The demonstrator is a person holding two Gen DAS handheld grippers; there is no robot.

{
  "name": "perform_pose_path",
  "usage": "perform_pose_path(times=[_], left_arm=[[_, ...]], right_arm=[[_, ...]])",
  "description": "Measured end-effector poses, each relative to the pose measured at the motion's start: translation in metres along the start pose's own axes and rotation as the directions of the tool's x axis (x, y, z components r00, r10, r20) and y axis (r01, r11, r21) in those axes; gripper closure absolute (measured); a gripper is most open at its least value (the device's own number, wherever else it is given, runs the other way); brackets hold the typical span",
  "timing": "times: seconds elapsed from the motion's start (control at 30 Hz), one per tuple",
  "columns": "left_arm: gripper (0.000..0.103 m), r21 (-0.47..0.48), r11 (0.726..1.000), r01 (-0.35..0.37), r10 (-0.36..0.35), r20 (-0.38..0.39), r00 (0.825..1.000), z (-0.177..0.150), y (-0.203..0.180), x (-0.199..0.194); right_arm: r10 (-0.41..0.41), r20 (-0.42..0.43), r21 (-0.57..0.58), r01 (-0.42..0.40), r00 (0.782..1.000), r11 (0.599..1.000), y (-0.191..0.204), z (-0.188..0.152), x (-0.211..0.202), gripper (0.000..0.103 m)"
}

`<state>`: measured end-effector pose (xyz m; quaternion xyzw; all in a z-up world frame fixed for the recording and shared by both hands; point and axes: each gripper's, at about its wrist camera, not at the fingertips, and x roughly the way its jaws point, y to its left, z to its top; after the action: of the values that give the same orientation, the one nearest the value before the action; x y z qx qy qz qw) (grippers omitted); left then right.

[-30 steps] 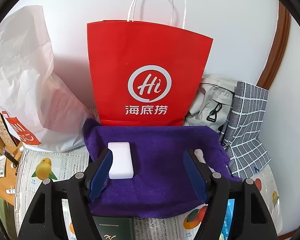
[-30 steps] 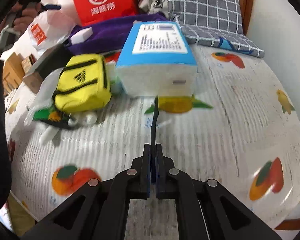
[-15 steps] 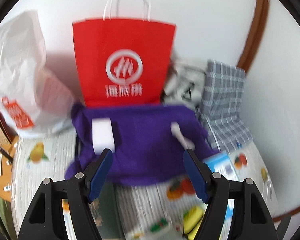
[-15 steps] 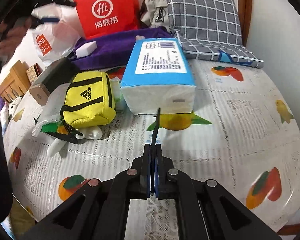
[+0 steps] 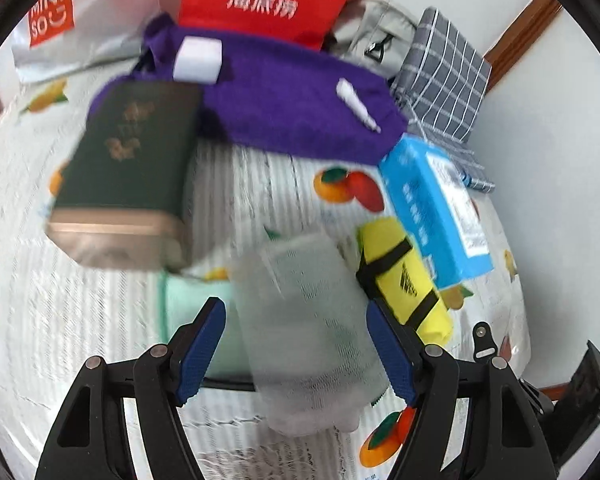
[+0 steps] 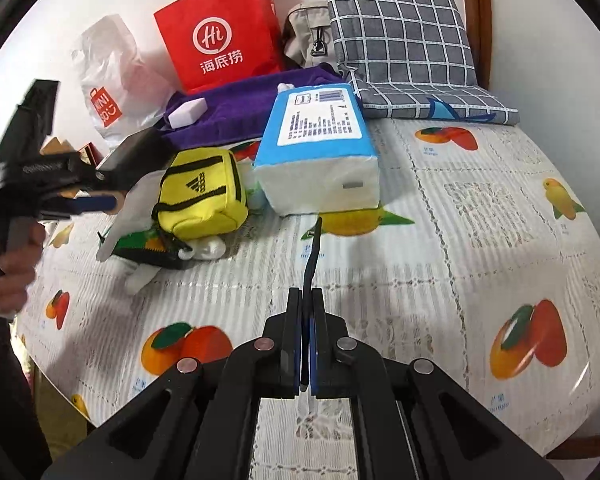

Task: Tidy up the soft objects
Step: 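Close the left gripper on the white mesh bag and lift it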

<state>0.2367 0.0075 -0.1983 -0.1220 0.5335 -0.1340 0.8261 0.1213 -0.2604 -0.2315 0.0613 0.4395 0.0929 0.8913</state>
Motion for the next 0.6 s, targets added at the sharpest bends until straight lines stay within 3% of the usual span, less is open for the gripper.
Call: perform_pose_path(times=[0.17,0.23,0.27,0.37,0.6], left_arm=[[0.034,0.017,1.000,-0.010,0.010,-0.004,1.000,-0.011,-0.010,0.013],[0.049,0.028,0.999,-0.043,0.042,0.021,0.999,-0.014,-0.011,0.013],[0.062,0.021,0.999,-0.047,0.046,0.029,0.999,-0.014,-0.009,0.012],[0.090,0.008,1.000,-0.009,0.009,0.047,0.999,-0.016,-0.001,0.002],[0.093,0.011,0.998,-0.057,0.056,0.097,0.994,-0.025,0.014,-0.028]], right_arm=[[-0.014,0.001,0.002,0.014,1.000,1.000,0.000,-0.008,-0.004,0.100],[-0.015,0.003,0.007,0.015,1.000,1.000,-0.001,-0.008,-0.005,0.100],[-0.013,0.005,0.007,0.013,1.000,1.000,-0.001,-0.008,-0.005,0.100],[-0.013,0.013,0.006,0.013,1.000,1.000,0.000,-0.007,-0.007,0.100],[-0.035,0.012,-0.013,0.035,0.999,0.999,0.002,-0.009,-0.005,0.100]])
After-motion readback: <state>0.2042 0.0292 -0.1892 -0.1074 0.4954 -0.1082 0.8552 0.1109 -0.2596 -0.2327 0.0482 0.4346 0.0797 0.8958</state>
